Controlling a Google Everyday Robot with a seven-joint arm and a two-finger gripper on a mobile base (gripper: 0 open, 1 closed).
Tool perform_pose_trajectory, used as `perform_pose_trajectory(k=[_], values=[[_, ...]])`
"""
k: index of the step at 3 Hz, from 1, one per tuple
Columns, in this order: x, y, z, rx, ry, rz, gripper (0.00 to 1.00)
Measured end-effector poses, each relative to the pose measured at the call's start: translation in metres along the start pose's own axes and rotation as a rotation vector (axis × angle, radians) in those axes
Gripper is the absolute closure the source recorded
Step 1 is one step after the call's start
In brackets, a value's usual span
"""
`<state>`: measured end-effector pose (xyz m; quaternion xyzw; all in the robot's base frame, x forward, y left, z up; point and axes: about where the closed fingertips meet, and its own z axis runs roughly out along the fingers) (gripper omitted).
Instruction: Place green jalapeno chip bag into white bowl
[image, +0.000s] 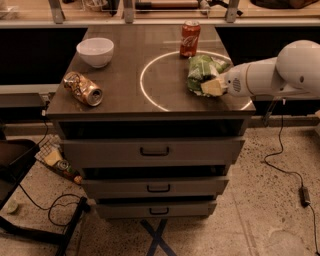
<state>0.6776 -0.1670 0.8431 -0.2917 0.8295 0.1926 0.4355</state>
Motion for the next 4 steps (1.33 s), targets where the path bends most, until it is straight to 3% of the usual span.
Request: perform_pose_trajectory(k=[1,2,3,4], values=[[-0.056,0.012,-0.021,-0.008,-0.031,-0.097,1.0],[-0.164,0.043,-0.054,-0.02,-0.086,-0.282,1.0],[-0.206,0.06,-0.059,-0.039,-0.101,-0.36,1.0],[-0.24,0.086,-0.032,-0.077,-0.068,-0.456,1.0]])
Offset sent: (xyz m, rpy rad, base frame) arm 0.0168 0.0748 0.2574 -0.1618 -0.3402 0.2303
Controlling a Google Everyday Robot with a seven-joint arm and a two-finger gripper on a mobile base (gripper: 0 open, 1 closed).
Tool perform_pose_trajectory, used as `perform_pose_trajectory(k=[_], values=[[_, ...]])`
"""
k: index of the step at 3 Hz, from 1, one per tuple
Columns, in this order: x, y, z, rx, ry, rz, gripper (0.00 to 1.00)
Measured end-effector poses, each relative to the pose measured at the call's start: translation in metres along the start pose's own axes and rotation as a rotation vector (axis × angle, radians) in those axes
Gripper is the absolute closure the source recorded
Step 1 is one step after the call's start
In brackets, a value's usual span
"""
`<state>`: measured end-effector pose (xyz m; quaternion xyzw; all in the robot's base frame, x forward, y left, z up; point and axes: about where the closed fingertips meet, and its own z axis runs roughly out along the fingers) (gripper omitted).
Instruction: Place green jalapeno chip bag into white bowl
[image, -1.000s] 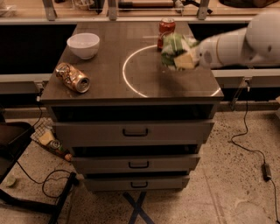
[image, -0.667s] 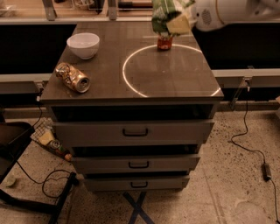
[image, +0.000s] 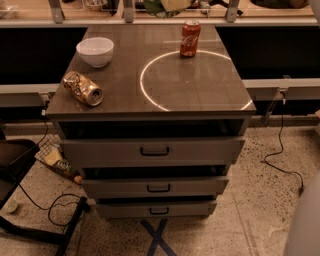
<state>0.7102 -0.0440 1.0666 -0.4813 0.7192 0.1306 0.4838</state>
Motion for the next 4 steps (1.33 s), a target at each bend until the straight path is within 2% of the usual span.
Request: perform_pose_trajectory(k=[1,2,4], values=[[0.001,0.0,0.0,0.001,0.001,0.001,1.0],[-0.012,0.0,0.034,-0.027,0.009,-0.012,1.0],[-0.024,0.009,0.129,-0.138,0.064,-0.032,1.0]])
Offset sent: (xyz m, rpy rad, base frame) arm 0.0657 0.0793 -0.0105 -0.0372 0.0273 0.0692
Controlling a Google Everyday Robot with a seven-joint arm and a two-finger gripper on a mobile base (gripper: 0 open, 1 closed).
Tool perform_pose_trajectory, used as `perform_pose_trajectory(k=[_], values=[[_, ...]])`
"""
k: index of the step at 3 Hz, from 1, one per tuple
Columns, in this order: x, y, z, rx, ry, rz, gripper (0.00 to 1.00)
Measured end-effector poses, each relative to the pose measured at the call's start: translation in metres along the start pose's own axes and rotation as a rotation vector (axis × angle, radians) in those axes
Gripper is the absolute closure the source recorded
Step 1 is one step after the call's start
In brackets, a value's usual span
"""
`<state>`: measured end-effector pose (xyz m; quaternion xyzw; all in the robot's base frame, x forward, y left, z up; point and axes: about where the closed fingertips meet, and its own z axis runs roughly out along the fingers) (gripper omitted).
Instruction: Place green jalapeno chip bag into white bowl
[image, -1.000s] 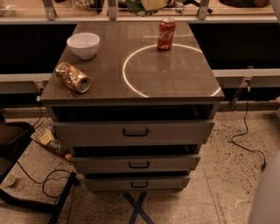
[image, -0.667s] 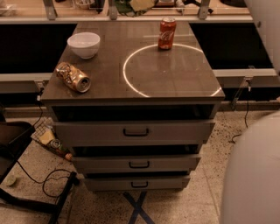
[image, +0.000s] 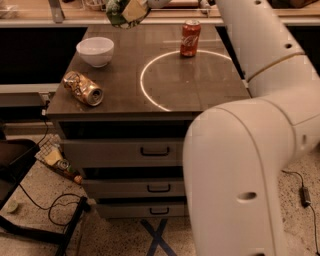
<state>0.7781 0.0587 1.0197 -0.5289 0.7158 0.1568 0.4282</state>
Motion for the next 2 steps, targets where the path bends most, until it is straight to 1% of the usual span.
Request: perform_pose_trajectory(k=[1,2], values=[[-0.009,0.006,0.036,-0.05,-0.011,0.007,1.0],[-0.02,0.014,0.079,-0.088,-0.026,0.028,1.0]])
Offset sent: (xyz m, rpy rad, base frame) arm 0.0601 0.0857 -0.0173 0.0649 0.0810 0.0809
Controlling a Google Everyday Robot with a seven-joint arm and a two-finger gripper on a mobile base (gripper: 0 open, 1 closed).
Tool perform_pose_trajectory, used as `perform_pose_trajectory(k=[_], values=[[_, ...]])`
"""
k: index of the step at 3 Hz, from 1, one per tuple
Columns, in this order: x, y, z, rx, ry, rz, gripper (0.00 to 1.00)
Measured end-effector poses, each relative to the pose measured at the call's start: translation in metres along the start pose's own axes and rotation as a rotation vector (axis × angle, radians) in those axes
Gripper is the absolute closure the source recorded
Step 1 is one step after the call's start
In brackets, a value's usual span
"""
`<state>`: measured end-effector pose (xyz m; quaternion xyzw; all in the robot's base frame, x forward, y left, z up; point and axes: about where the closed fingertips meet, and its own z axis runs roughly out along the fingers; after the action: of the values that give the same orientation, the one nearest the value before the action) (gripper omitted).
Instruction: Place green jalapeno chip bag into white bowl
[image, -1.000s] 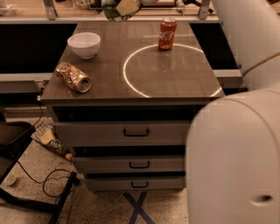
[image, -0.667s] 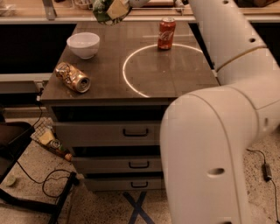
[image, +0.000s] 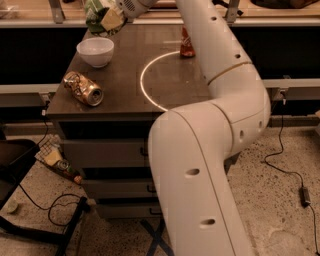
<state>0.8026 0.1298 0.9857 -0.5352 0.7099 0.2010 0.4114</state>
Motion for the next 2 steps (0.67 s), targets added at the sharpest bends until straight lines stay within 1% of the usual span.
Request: perform_pose_trajectory(k=[1,2], values=[[-0.004,-0.001,0.024,0.0,-0.005,0.014,1.0],[0.0,-0.011,0.045,0.036,0.013,0.017,1.0]])
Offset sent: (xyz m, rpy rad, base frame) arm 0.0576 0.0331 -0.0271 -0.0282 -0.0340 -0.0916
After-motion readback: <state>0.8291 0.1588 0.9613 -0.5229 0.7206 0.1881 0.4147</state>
